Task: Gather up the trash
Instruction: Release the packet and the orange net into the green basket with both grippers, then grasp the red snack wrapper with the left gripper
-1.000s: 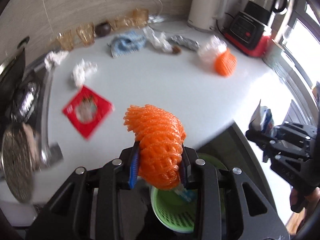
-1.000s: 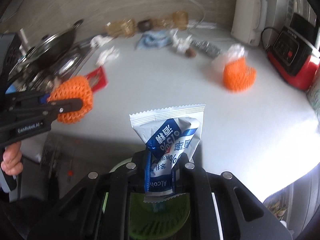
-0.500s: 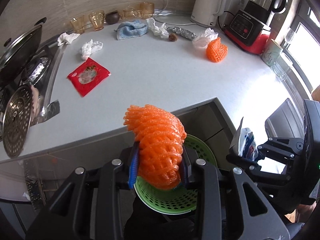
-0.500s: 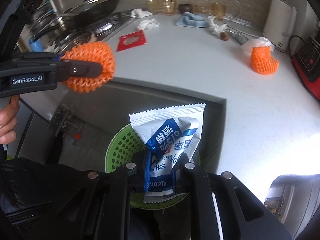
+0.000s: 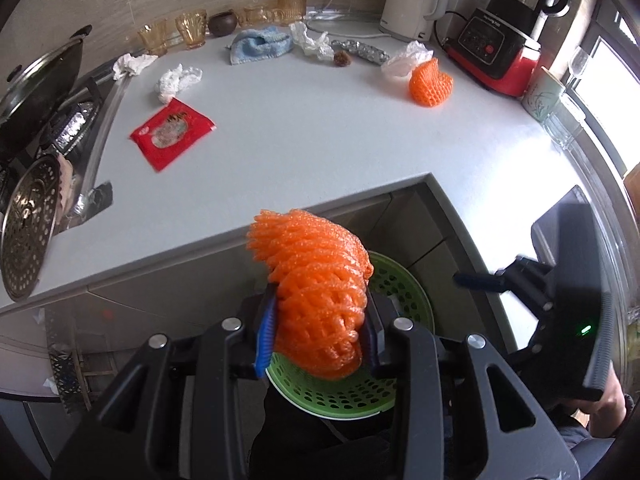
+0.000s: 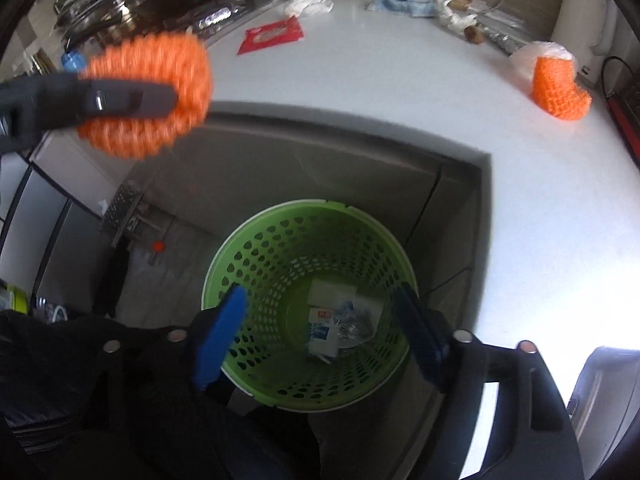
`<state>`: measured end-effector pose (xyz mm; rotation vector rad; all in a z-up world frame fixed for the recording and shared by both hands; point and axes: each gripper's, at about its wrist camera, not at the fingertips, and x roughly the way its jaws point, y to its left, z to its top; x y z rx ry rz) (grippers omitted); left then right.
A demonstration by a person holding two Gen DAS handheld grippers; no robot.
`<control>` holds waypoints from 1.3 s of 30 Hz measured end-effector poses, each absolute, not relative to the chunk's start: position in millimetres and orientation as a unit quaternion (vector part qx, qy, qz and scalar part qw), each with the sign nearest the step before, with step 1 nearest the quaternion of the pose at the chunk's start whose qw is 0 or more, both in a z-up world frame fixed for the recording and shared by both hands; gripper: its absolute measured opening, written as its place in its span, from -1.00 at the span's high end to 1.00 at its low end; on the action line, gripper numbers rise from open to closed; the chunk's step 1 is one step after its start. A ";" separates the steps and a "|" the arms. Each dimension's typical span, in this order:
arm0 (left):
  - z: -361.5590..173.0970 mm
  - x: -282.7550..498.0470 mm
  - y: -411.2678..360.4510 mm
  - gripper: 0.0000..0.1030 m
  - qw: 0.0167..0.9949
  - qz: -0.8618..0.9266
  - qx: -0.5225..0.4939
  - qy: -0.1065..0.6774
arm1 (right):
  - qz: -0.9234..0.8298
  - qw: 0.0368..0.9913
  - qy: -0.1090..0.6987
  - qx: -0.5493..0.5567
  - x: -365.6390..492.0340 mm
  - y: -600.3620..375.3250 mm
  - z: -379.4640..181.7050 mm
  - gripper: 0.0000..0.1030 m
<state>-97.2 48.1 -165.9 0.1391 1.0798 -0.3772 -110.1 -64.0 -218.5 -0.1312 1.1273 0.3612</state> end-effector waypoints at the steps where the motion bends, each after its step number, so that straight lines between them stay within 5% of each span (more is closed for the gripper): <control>1: -169.2 -97.3 46.7 0.34 0.836 -0.180 0.067 0.514 | 0.170 0.831 0.527 -0.059 -111.1 -65.1 -214.7 -0.54; 11: -210.9 -95.1 27.4 0.32 0.802 -0.228 0.091 0.544 | 0.151 0.854 0.495 -0.051 -119.1 -79.0 -180.5 -0.68; 14: -218.6 -97.4 19.7 -0.18 0.788 -0.249 0.102 0.554 | 0.144 0.861 0.485 -0.052 -122.2 -82.7 -172.5 -0.72; 15: -220.5 -98.9 16.9 -0.50 0.786 -0.251 0.107 0.555 | 0.142 0.863 0.483 -0.053 -123.1 -84.2 -169.9 -0.72; 19: -220.3 -102.9 11.8 -0.73 0.785 -0.257 0.122 0.550 | 0.138 0.865 0.479 -0.053 -122.8 -86.3 -166.4 -0.72; 31: -175.6 -91.5 49.2 -0.85 0.834 -0.188 0.085 0.511 | 0.137 0.877 0.458 -0.047 -117.0 -83.7 -151.1 -0.73; 39: -133.4 -54.7 111.5 -0.85 0.887 -0.067 -0.010 0.457 | 0.110 0.910 0.396 -0.056 -95.0 -71.4 -124.3 -0.94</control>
